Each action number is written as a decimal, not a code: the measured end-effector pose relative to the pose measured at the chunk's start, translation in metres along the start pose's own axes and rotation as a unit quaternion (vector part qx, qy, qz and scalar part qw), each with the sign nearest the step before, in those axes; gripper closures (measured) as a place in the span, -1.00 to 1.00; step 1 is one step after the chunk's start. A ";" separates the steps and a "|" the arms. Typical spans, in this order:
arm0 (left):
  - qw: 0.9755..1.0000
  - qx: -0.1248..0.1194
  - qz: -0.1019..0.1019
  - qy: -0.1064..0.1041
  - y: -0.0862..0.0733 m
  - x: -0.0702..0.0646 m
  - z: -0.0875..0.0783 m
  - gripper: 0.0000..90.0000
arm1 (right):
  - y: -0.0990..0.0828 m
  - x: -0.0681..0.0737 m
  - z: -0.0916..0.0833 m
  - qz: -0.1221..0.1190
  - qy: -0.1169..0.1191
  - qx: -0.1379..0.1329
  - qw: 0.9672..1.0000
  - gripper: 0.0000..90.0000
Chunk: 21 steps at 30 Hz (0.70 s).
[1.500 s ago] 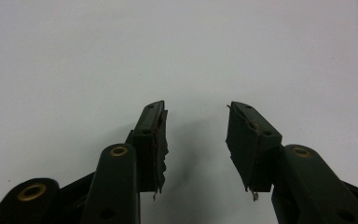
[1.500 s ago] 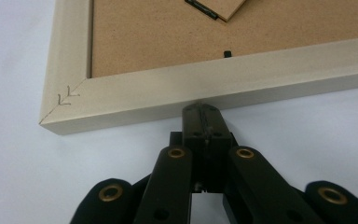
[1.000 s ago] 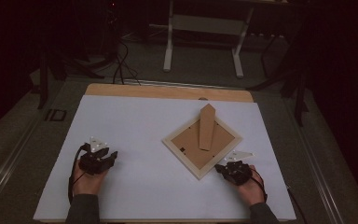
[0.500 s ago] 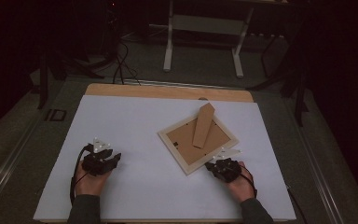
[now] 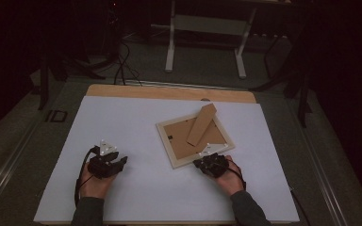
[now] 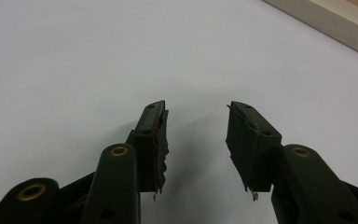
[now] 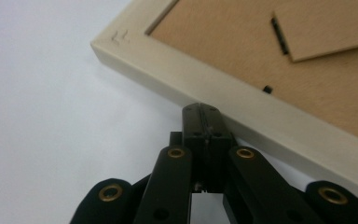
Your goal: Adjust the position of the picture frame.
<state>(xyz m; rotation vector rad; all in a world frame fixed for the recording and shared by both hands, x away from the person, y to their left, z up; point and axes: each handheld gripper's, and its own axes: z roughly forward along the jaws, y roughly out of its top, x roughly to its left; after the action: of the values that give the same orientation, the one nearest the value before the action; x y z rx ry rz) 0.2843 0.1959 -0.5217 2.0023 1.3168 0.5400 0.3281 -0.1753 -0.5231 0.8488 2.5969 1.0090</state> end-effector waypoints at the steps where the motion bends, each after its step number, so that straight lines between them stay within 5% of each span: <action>1: 1.000 0.001 0.002 0.000 0.000 -0.001 0.000 0.27 | 0.000 -0.003 -0.003 0.007 0.000 -0.006 1.000 1.00; 6: 1.000 -0.002 0.004 -0.003 0.002 -0.004 0.001 0.24 | -0.001 -0.026 -0.020 0.043 -0.028 -0.027 0.998 1.00; 12: 1.000 -0.004 0.004 -0.015 0.003 -0.006 0.001 0.26 | -0.006 -0.055 -0.033 0.092 -0.069 -0.037 0.993 1.00; 17: 1.000 -0.008 0.008 -0.025 0.004 -0.010 0.001 0.29 | -0.011 -0.080 -0.039 0.135 -0.102 -0.043 0.985 1.00; 21: 0.999 -0.009 0.009 -0.029 0.004 -0.012 0.002 0.30 | -0.016 -0.095 -0.045 0.175 -0.122 -0.061 0.975 0.96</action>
<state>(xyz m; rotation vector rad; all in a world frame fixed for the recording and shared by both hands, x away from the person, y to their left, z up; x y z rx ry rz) 0.2830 0.1832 -0.5197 2.0005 1.2562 0.4965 0.3797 -0.2657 -0.5004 1.3367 2.2034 1.0590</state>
